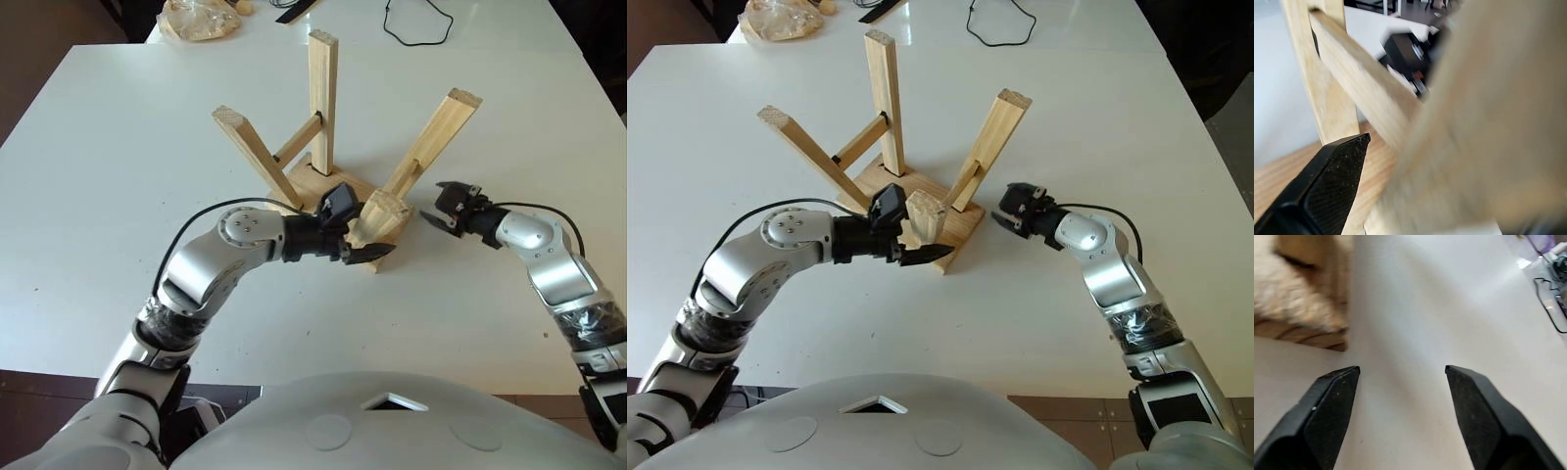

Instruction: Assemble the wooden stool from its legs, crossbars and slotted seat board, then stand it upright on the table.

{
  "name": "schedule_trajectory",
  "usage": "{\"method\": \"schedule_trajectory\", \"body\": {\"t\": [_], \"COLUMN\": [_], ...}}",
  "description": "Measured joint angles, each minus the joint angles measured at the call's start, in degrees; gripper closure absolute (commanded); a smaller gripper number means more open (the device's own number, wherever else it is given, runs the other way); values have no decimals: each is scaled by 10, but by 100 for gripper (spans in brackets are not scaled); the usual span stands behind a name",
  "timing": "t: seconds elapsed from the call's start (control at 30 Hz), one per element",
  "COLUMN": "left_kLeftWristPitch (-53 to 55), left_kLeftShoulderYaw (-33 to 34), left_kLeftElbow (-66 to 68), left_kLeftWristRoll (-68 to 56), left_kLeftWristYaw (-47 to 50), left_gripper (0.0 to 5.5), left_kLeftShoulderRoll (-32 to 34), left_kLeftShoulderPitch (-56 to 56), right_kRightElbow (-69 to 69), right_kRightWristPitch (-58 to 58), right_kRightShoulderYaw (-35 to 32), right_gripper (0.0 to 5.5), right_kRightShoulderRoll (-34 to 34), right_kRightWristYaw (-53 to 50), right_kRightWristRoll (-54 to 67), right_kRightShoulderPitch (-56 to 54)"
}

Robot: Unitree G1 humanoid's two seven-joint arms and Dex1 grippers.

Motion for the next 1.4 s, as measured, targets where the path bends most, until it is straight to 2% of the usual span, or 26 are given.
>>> {"method": "schedule_trajectory", "body": {"t": [0.07, 0.17, 0.2, 0.33, 0.47, 0.63, 0.8, 0.97, 1.03, 1.17, 1.4], "left_kLeftWristPitch": [-7, -32, -52, -139, -231, -400, -587, -710, -735, -747, -664], "left_kLeftShoulderYaw": [24, 89, 127, 203, 234, 233, 180, 130, 126, 128, 142], "left_kLeftElbow": [-24, -59, -62, 5, 174, 407, 613, 738, 741, 661, 460], "left_kLeftWristRoll": [-1, 1, 3, 34, 78, 176, 266, 327, 326, 294, 235], "left_kLeftWristYaw": [-10, -50, -78, -113, -88, -3, 31, 38, 32, 2, -8], "left_gripper": [176, 176, 176, 176, 242, 242, 242, 242, 242, 242, 242], "left_kLeftShoulderRoll": [34, 131, 177, 223, 204, 151, 78, 52, 53, 60, 91], "left_kLeftShoulderPitch": [26, 120, 184, 259, 199, 66, -48, -79, -70, 1, 153], "right_kRightElbow": [-6, -17, -31, -88, -114, -126, -134, -120, -105, -71, -32], "right_kRightWristPitch": [0, 1, 6, 31, 41, 51, 50, 44, 40, 27, 24], "right_kRightShoulderYaw": [-4, -25, -44, -77, -86, -76, -47, -29, -20, -3, -13], "right_gripper": [224, 224, 224, 224, 224, 224, 224, 224, 224, 224, 224], "right_kRightShoulderRoll": [-5, -19, -26, -28, -24, -17, -14, -12, -4, 21, 44], "right_kRightWristYaw": [6, 10, 12, 23, 23, 36, 59, 75, 81, 77, 44], "right_kRightWristRoll": [-7, -8, -2, 35, 37, 37, 36, 35, 35, 26, 16], "right_kRightShoulderPitch": [3, 25, 46, 107, 138, 134, 118, 93, 75, 42, 22]}}
